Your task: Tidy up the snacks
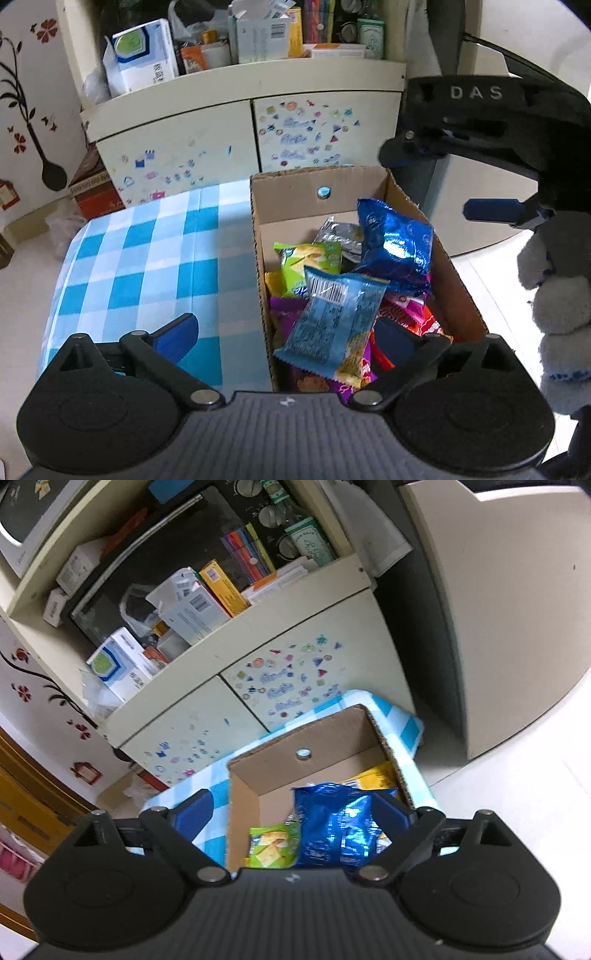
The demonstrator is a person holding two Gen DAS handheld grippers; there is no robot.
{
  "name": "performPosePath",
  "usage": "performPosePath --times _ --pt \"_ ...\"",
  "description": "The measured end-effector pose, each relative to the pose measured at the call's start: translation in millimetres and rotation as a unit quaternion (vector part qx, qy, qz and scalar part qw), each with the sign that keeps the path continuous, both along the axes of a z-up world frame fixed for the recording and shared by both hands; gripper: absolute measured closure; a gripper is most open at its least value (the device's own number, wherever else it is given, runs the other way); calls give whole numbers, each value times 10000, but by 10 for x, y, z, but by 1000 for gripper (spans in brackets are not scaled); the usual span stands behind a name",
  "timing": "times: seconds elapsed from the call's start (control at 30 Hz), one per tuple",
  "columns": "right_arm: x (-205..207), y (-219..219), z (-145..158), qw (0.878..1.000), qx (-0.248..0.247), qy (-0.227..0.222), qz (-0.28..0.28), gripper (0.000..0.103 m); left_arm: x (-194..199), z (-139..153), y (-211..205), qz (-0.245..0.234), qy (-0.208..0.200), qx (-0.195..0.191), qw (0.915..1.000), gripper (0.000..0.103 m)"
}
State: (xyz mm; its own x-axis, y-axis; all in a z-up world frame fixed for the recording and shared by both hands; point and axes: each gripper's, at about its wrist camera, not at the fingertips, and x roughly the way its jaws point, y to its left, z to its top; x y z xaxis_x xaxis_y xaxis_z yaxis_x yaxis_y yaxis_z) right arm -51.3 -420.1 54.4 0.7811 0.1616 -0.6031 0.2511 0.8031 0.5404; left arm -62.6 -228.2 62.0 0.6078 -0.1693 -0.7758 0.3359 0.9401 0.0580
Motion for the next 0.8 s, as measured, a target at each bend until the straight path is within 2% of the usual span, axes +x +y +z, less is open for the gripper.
performPosePath --times 0.3,0.5,0.8 --pt "-78 29 -27 9980 -518 287 -206 9 -64 30 67 20 95 22 10000 0" --pt "-168 118 -43 9926 -1081 480 -266 8 -97 68 152 126 199 6 9997 0" --pt "-353 255 -118 9888 -1304 710 -157 8 -64 92 278 405 228 58 9989 0"
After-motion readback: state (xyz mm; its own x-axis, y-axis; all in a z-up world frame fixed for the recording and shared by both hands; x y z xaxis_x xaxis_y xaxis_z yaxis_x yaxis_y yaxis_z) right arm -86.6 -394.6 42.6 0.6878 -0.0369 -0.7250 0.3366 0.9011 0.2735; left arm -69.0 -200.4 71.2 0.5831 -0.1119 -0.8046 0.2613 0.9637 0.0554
